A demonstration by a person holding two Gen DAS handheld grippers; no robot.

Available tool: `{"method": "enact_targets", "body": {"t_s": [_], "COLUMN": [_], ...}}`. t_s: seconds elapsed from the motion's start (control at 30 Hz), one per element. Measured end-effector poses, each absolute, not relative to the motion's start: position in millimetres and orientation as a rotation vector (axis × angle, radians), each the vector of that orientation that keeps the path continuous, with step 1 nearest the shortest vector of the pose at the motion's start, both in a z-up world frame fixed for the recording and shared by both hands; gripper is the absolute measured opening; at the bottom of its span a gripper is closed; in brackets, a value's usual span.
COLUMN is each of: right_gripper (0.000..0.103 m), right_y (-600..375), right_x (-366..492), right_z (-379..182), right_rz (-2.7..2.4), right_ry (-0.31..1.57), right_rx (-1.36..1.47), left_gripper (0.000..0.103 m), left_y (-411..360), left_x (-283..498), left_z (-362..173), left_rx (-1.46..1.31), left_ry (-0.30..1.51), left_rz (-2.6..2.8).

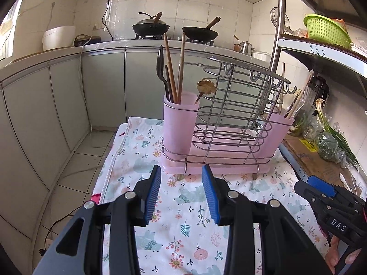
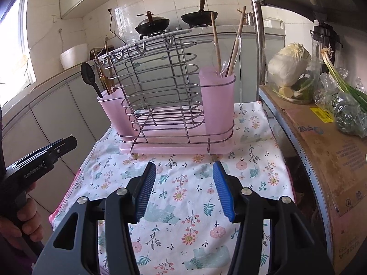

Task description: Organize utensils

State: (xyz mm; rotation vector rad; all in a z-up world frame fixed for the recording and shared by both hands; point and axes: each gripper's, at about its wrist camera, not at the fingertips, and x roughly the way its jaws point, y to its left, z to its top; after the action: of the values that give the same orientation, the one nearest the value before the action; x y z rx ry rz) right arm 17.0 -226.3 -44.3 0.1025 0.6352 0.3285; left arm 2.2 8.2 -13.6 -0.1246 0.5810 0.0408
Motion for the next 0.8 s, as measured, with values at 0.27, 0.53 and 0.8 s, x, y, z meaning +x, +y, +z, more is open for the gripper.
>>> {"method": "enact_targets", "body": {"t_s": [0.27, 0.53, 0.8], "right_gripper": [0.053, 0.052, 0.052], "right_y": [-223.3, -221.8, -220.4], "right_x": [17.2, 16.5, 16.2], "right_z": [-42.7, -42.1, -41.5], "right_rz": [0.331, 0.338, 0.339], "right_ry": [0.633, 0.633, 0.633], "right_rx": [0.095, 0.088, 0.085], "left_gripper": [0.036, 0.036, 0.036], "left_y": [8.3, 8.2, 8.0], "left_x": [1.1, 0.8, 0.8], "left_z": [-10.8, -9.8, -10.1], "left_rx": [-0.121, -0.119, -0.119], "left_ry": [0.574, 0.572, 0.572], "left_rz": [0.042, 0.043, 0.043]}}
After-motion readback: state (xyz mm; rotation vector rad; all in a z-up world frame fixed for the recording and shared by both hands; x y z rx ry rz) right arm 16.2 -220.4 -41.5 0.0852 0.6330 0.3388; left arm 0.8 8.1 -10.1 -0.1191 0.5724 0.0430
